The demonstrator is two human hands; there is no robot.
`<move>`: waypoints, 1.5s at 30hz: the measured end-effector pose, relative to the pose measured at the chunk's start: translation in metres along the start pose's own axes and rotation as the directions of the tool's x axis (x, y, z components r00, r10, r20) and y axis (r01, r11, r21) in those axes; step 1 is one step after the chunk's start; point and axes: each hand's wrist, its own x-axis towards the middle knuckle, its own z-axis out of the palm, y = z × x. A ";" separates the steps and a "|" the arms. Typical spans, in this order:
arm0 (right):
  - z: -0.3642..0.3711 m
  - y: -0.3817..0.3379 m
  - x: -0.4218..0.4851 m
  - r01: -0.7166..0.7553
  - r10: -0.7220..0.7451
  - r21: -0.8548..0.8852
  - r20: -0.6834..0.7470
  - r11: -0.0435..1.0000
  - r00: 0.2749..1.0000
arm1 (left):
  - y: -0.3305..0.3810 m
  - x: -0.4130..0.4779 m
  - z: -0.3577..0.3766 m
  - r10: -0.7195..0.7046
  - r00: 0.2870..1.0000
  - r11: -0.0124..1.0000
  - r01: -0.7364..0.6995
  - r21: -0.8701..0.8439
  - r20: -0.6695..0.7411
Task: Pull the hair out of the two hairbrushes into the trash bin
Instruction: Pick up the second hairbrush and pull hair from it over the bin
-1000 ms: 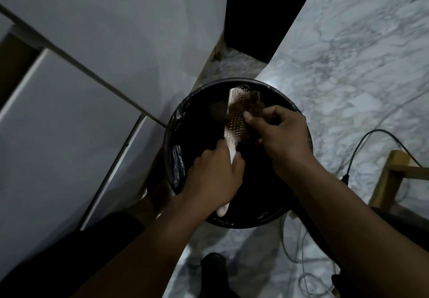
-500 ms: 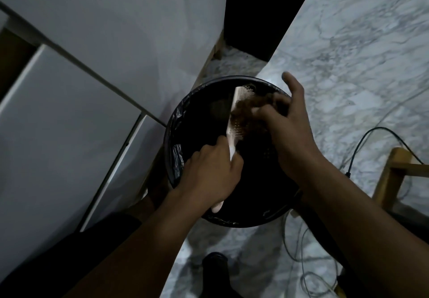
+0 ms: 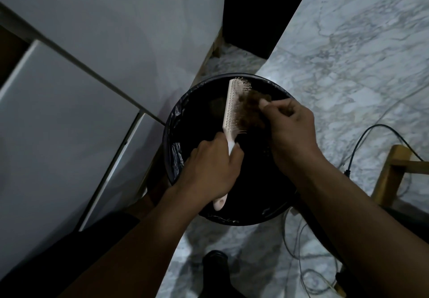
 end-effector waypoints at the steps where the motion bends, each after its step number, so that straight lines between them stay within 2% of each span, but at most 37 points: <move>1: 0.001 -0.003 0.000 -0.099 0.099 0.105 0.007 0.990 0.995 | -0.001 0.000 -0.001 0.001 1.000 1.000 -0.001 -0.003 -0.008; 3: 0.004 -0.008 0.000 -0.236 0.222 0.228 0.087 0.945 0.971 | -0.003 0.001 -0.002 -0.006 1.000 1.000 0.006 0.007 -0.018; 5: 0.003 -0.010 -0.002 -0.225 0.198 0.185 0.153 0.957 0.968 | -0.004 0.001 -0.001 -0.010 1.000 0.999 0.010 0.047 -0.011; 7: 0.001 -0.007 -0.004 -0.042 0.034 0.039 0.204 0.998 0.978 | -0.002 -0.001 -0.001 0.002 1.000 0.994 -0.003 0.106 0.014; 9: 0.001 0.001 -0.005 0.165 -0.121 -0.143 0.274 0.976 0.954 | 0.001 -0.003 0.000 0.013 0.999 0.990 -0.019 0.143 0.044; 10: 0.001 0.005 -0.005 0.229 -0.164 -0.220 0.278 0.948 0.946 | 0.002 -0.003 0.001 0.014 0.999 0.988 -0.021 0.151 0.052; 12: 0.001 0.009 -0.002 0.261 -0.204 -0.274 0.218 0.926 0.954 | 0.003 -0.004 0.002 0.015 0.999 0.988 -0.022 0.152 0.051; 17: -0.002 0.012 0.006 0.186 -0.176 -0.205 0.067 0.961 0.982 | 0.001 -0.003 0.002 0.034 0.998 0.994 -0.039 0.107 0.044; 20: 0.001 0.009 0.005 0.062 -0.061 -0.019 0.023 0.998 0.998 | -0.002 -0.001 -0.001 0.034 0.999 0.994 -0.037 0.107 0.027; 22: 0.003 0.006 0.002 -0.042 0.041 0.132 0.014 0.990 0.999 | -0.004 0.001 -0.004 0.035 0.999 0.991 -0.037 0.132 0.014; 24: 0.005 0.005 0.001 -0.131 0.133 0.204 0.005 0.970 0.991 | -0.005 0.002 -0.005 0.035 0.999 0.983 -0.038 0.177 0.016; 26: 0.005 0.007 0.003 -0.169 0.177 0.154 -0.036 0.973 0.984 | -0.006 0.001 -0.005 0.036 0.999 0.972 -0.040 0.231 0.022; 30: 0.001 0.001 0.007 -0.082 0.076 -0.058 -0.103 0.995 0.992 | -0.009 0.001 -0.007 -0.017 1.000 0.956 0.009 0.294 0.023; 35: -0.006 -0.012 0.006 -0.159 0.159 0.008 -0.086 0.987 0.984 | -0.011 0.002 -0.005 -0.037 0.999 0.952 0.030 0.304 0.018; 39: -0.013 -0.014 0.014 -0.153 0.153 0.011 -0.137 0.988 0.979 | -0.021 0.008 -0.007 -0.144 0.989 0.954 0.147 0.261 -0.031; 42: -0.017 -0.010 0.016 -0.174 0.173 -0.114 -0.018 0.978 0.985 | -0.022 0.011 -0.009 -0.134 0.989 0.962 0.146 0.230 -0.065; 45: -0.014 -0.005 0.011 -0.169 0.211 -0.309 0.107 0.936 0.972 | -0.021 0.012 -0.010 -0.109 0.991 0.970 0.124 0.210 -0.082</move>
